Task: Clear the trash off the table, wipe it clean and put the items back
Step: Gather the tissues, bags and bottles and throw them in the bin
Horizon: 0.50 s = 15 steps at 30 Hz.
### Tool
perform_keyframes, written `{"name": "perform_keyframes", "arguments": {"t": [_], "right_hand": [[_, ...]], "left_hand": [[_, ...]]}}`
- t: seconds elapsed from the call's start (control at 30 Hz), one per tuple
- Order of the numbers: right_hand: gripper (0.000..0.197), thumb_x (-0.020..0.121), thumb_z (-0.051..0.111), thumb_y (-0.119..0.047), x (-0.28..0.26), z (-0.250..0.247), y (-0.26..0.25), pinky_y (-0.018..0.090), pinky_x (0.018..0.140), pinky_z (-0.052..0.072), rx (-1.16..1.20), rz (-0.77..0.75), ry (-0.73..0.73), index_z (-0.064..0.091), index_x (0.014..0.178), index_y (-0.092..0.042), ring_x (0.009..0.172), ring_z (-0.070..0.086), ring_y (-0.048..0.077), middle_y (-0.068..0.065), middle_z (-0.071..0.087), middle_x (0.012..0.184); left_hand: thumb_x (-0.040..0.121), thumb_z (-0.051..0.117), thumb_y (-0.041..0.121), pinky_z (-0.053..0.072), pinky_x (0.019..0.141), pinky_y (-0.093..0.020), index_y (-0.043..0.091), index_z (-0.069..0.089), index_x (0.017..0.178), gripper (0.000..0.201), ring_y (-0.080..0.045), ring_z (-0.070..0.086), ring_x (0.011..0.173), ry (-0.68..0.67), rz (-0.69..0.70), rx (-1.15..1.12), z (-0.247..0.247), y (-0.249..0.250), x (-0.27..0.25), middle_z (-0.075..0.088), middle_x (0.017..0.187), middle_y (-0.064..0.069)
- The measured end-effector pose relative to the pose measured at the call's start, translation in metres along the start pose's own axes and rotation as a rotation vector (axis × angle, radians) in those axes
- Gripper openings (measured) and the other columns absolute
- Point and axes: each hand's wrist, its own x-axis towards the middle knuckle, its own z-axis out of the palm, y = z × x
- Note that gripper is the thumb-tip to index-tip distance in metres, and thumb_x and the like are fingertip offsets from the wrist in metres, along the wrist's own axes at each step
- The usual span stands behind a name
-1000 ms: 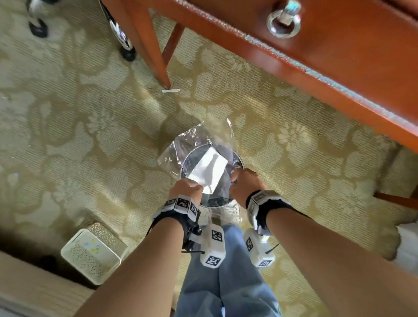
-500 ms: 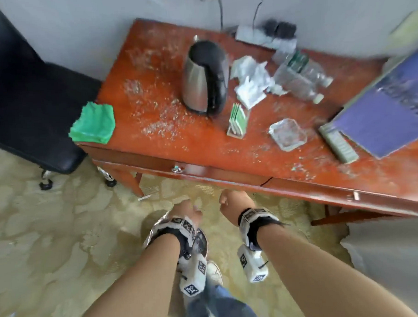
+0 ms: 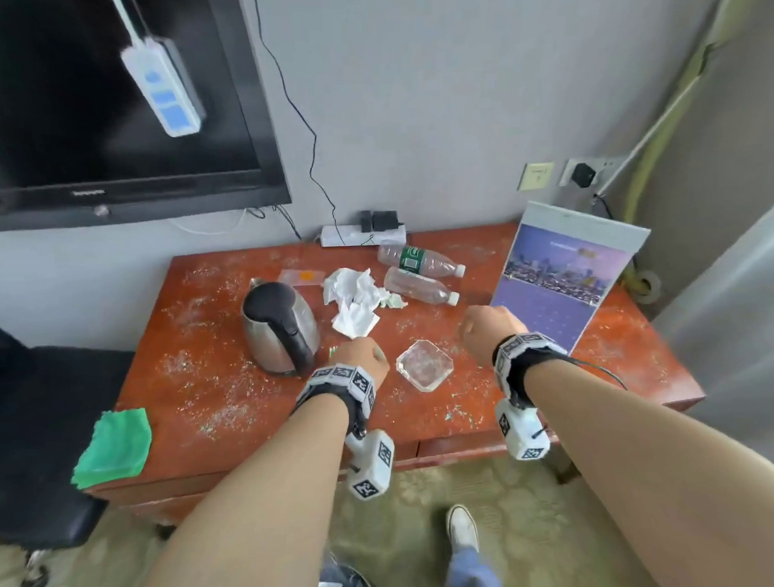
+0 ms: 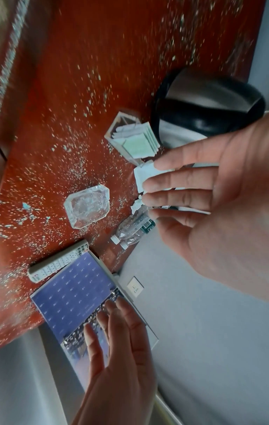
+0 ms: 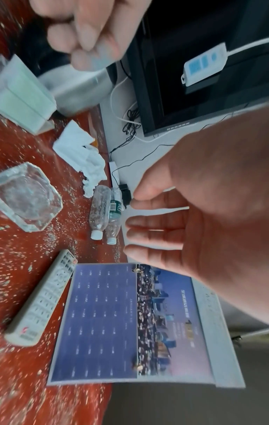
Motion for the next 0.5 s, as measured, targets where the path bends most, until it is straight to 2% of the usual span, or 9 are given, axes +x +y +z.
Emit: {"name": "perform_keyframes", "arguments": {"t": [0.1, 0.17, 0.2, 0.3, 0.37, 0.5], "right_hand": [[0.023, 0.088, 0.046, -0.008, 0.045, 0.002, 0.009, 0.035, 0.072, 0.057, -0.027, -0.031, -0.018, 0.065, 0.100, -0.011, 0.086, 0.064, 0.029, 0.009, 0.067, 0.102], [0.023, 0.087, 0.046, -0.007, 0.090, 0.008, 0.014, 0.035, 0.073, 0.056, -0.037, -0.063, -0.042, 0.064, 0.102, -0.012, 0.089, 0.064, 0.029, 0.010, 0.066, 0.106], [0.027, 0.088, 0.047, -0.007, 0.114, 0.012, 0.017, 0.036, 0.076, 0.056, -0.038, -0.079, -0.064, 0.064, 0.109, -0.011, 0.094, 0.064, 0.030, 0.011, 0.064, 0.110], [0.040, 0.089, 0.048, -0.008, 0.176, 0.023, 0.020, 0.043, 0.086, 0.056, -0.046, -0.114, -0.143, 0.057, 0.127, -0.012, 0.104, 0.061, 0.031, 0.011, 0.056, 0.117], [0.041, 0.089, 0.051, -0.010, 0.209, 0.024, 0.018, 0.045, 0.088, 0.056, -0.031, -0.121, -0.171, 0.054, 0.130, -0.013, 0.108, 0.060, 0.032, 0.011, 0.054, 0.122], [0.041, 0.090, 0.054, -0.014, 0.266, 0.020, 0.003, 0.042, 0.087, 0.056, 0.058, -0.128, -0.127, 0.051, 0.130, -0.011, 0.107, 0.059, 0.029, 0.011, 0.055, 0.124]], "left_hand": [[0.095, 0.048, 0.016, 0.044, 0.062, -0.027, 0.023, 0.056, 0.072, 0.025, -0.020, 0.055, 0.069, -0.037, -0.026, 0.003, 0.011, 0.008, 0.039, 0.060, 0.072, 0.003], [0.095, 0.048, 0.016, 0.044, 0.064, -0.027, 0.024, 0.056, 0.073, 0.026, -0.019, 0.056, 0.073, -0.071, -0.041, 0.026, 0.019, 0.013, 0.079, 0.068, 0.086, -0.001], [0.096, 0.049, 0.017, 0.044, 0.066, -0.027, 0.025, 0.057, 0.074, 0.024, -0.019, 0.057, 0.077, -0.082, -0.052, 0.040, 0.021, 0.016, 0.101, 0.070, 0.093, -0.001], [0.095, 0.055, 0.020, 0.052, 0.078, -0.028, 0.026, 0.066, 0.097, 0.013, -0.021, 0.065, 0.091, -0.105, -0.097, 0.074, 0.021, 0.024, 0.157, 0.069, 0.103, 0.001], [0.094, 0.058, 0.021, 0.054, 0.085, -0.031, 0.025, 0.066, 0.106, 0.015, -0.022, 0.066, 0.095, -0.099, -0.122, 0.064, 0.017, 0.031, 0.190, 0.069, 0.106, 0.001], [0.094, 0.060, 0.025, 0.055, 0.086, -0.036, 0.025, 0.058, 0.120, 0.027, -0.024, 0.065, 0.099, -0.087, -0.113, 0.078, 0.009, 0.041, 0.245, 0.066, 0.114, -0.001]]}}
